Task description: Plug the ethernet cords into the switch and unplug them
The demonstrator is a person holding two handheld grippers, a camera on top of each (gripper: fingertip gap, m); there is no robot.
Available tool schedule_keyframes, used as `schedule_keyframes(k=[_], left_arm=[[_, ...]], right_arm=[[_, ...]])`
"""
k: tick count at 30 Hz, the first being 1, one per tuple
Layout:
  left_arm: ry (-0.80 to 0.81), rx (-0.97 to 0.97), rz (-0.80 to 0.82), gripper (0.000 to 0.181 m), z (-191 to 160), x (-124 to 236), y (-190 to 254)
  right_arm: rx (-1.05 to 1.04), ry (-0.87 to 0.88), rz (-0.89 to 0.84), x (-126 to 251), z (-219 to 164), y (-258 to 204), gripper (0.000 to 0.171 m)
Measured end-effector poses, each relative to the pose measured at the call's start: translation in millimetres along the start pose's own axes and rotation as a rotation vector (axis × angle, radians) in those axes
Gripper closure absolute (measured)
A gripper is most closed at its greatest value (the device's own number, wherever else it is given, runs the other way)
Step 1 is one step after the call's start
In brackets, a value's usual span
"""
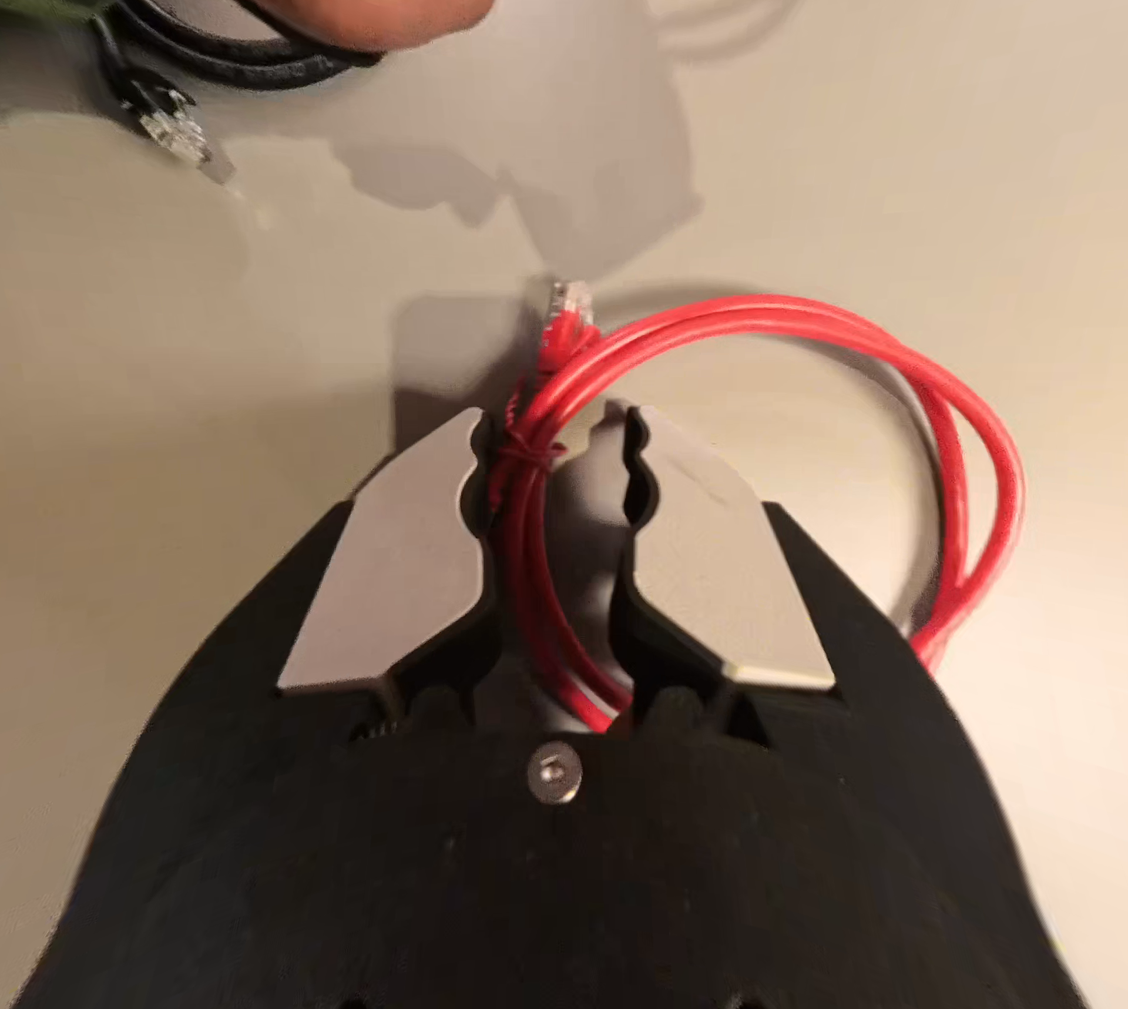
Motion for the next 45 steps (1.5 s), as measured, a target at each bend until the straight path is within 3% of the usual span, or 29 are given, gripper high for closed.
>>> schedule_keyframes(k=[2,6,13,20,26,45], left_arm=[[-0.013,-0.004,0.005,0.152,-1.0,0.0,-0.5],[-0.055,-0.008,0.018,0.153,-5.0,0.0,-3.1],[-0.121,0.037,0.015,0.151,-14.6,1.2,-11.9],[-0.109,0.167,-0.036,0.152,-23.5,-2.8,-12.1],[-0.064,0.355,-0.119,0.153,-31.8,-7.9,-9.6],[-0.036,0.430,-0.141,0.153,-37.7,-15.7,-2.2]], right_arm=[[-0.001,-0.011,0.025,-0.9,-0.7,-2.5,0.143],[0.066,0.035,-0.024,2.4,1.3,1.3,0.148],[0.404,0.260,-0.474,43.9,2.4,34.8,0.156],[0.356,0.530,-0.719,93.9,14.8,53.3,0.156],[0.437,0.643,-0.877,110.1,24.5,42.8,0.157],[0.681,0.502,-1.315,110.4,30.3,35.2,0.157]])
Point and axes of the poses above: each gripper's, where its closed fingertips meet, x back along the fingers, z out of its top, y = z × x across the jaws, the point moved 5 cm from there along x, back along the fingers, and after that the axes turned 11 degrees about -x, right-handed, at the moved point
